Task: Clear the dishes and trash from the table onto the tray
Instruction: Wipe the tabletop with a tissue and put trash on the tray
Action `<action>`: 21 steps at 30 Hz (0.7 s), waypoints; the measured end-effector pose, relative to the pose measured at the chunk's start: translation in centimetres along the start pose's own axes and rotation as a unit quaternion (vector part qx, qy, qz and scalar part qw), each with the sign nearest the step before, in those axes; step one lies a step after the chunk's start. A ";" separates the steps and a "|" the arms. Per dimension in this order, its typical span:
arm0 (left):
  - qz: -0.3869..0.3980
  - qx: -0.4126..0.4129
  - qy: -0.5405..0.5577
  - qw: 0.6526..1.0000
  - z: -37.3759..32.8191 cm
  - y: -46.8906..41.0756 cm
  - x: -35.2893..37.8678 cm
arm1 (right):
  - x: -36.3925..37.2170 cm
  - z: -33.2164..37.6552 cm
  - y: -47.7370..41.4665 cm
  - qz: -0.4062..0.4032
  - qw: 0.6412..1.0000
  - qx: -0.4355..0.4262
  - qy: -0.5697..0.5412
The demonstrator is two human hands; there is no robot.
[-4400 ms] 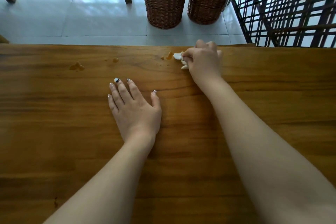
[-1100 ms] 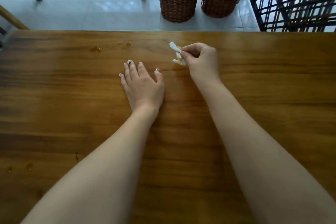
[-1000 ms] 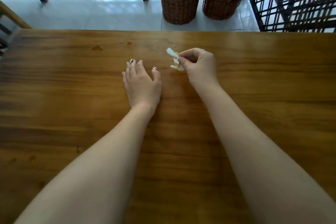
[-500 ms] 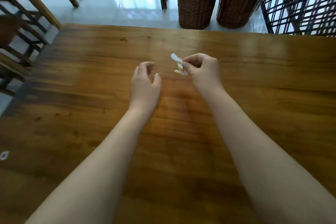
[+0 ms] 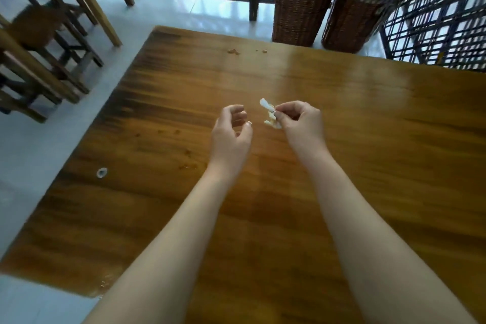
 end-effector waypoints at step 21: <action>0.055 -0.095 -0.081 0.991 16.1 7.3 -15.6 | 13.8 -3.8 15.4 0.017 0.976 0.043 0.211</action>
Point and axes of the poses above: each hand's wrist, its own y-axis away from the middle knuckle, its own x-axis out of the palm, z = x × y, the point moved 9 cm from there along -y, towards the middle knuckle, and after that the axes turned 15 degrees about -y, right-handed, at the moved point
